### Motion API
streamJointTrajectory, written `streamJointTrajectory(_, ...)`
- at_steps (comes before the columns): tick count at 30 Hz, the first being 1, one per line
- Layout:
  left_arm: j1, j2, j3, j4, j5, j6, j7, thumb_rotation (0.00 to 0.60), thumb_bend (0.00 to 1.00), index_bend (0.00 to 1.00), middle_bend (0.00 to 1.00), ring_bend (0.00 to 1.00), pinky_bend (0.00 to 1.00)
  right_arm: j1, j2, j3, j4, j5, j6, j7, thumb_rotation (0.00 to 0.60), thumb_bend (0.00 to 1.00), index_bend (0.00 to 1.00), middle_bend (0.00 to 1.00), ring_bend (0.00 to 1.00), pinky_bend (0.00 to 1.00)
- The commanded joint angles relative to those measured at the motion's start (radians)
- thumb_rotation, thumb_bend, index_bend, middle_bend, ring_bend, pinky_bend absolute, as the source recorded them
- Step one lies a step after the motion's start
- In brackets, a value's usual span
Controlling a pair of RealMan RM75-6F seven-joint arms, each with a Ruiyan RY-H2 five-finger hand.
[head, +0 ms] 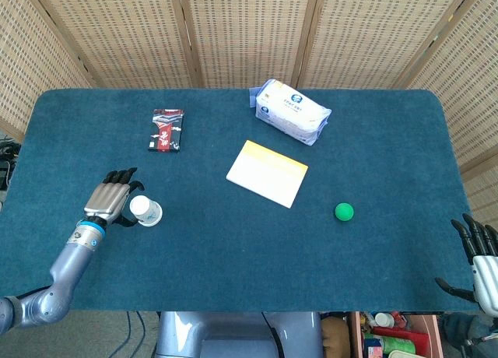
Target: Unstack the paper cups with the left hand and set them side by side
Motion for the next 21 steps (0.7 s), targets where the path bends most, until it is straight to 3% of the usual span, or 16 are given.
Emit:
streamJointTrajectory(1, -0.009, -0.007, 0.003, 0.003, -0.015, 0.013, 0.011, 0.6, 0.24, 0.29, 0.0, 0.0, 0.0, 0.001, 0.0, 0.001, 0.001, 0.003, -0.002, 0.001, 0.6, 0.0, 0.0, 0.0, 0.0, 0.0)
streamJointTrajectory(21, -0.042, -0.027, 0.015, -0.001, -0.084, 0.054, 0.05, 0.6, 0.27, 0.35, 0.0, 0.0, 0.0, 0.006, 0.0, 0.001, 0.004, 0.008, -0.013, 0.003, 0.6, 0.0, 0.0, 0.0, 0.0, 0.0)
